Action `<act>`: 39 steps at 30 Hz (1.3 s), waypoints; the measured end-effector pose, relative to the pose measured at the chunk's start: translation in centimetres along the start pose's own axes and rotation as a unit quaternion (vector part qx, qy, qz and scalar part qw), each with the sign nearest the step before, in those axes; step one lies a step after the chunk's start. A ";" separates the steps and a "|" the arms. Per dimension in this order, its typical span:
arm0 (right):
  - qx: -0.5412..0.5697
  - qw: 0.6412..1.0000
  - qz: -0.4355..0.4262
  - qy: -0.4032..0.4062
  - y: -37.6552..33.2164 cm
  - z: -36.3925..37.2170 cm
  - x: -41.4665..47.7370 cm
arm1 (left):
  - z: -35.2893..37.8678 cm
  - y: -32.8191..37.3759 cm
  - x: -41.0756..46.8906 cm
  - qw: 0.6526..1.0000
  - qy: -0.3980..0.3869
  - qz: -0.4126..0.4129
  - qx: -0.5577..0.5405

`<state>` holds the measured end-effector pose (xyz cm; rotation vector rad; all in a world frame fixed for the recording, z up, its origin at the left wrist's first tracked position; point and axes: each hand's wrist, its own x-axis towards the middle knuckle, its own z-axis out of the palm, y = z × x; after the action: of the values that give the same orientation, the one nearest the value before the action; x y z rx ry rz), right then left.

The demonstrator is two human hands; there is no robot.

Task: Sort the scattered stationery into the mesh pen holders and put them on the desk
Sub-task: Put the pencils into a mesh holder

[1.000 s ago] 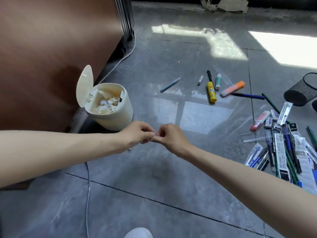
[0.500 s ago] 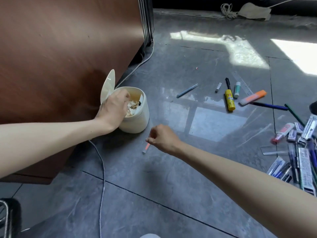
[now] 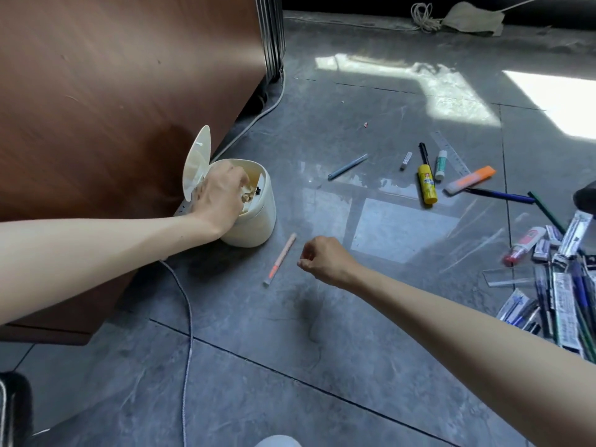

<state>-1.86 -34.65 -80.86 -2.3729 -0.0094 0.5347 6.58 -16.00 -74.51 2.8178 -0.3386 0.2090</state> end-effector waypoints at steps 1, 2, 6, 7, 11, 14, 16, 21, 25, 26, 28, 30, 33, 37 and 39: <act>-0.006 1.000 -0.002 -0.001 0.0 -0.2 -0.1 | 0.0 0.4 0.1 1.000 0.009 0.002 -0.002; -0.015 1.000 -0.005 -0.002 -0.1 -0.4 -0.1 | 0.0 0.7 0.3 1.000 0.022 0.009 -0.005; -0.066 0.998 -0.013 -0.011 0.0 -2.9 -0.9 | 1.6 4.7 1.9 0.990 0.023 0.129 -0.054; -0.083 0.996 -0.008 -0.013 0.2 -4.1 -1.1 | 2.2 6.4 2.3 0.986 0.009 0.152 -0.068; -0.178 0.982 0.021 -0.051 1.9 -10.6 -3.2 | 5.0 13.2 3.0 0.975 -0.085 0.183 -0.094; -0.247 0.964 0.084 -0.053 4.7 -16.9 -5.7 | 7.3 18.5 3.1 0.955 -0.178 0.221 -0.086; -0.275 0.952 0.130 -0.037 7.3 -20.6 -7.4 | 8.6 21.5 3.3 0.937 -0.238 0.244 -0.077; -0.286 0.932 0.223 -0.007 15.2 -25.6 -12.1 | 12.4 26.9 2.9 0.892 -0.334 0.299 -0.056; -0.266 0.925 0.271 0.033 21.5 -25.4 -12.9 | 14.9 30.0 3.0 0.875 -0.360 0.325 -0.005; -0.259 0.919 0.292 0.051 23.0 -25.3 -12.7 | 15.4 31.1 3.2 0.875 -0.357 0.326 -0.004; -0.253 0.906 0.332 0.071 25.5 -25.2 -12.2 | 16.1 33.1 3.6 0.883 -0.348 0.314 -0.014; -0.239 0.902 0.350 0.085 27.3 -25.5 -11.5 | 17.1 34.5 4.1 0.886 -0.348 0.306 -0.017; -0.210 0.896 0.354 0.167 28.8 -26.8 -11.0 | 18.5 35.4 4.5 0.887 -0.358 0.292 -0.009; -0.159 0.901 0.356 0.191 31.8 -28.9 -10.4 | 19.9 35.8 4.5 0.899 -0.337 0.280 -0.017; -0.147 0.908 0.351 0.174 33.0 -29.9 -10.4 | 20.3 35.8 4.4 0.904 -0.320 0.283 -0.024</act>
<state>-4.55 -80.23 -77.82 -2.7016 1.0232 0.4393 3.93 -56.40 -83.17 2.5797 -1.2800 -0.6164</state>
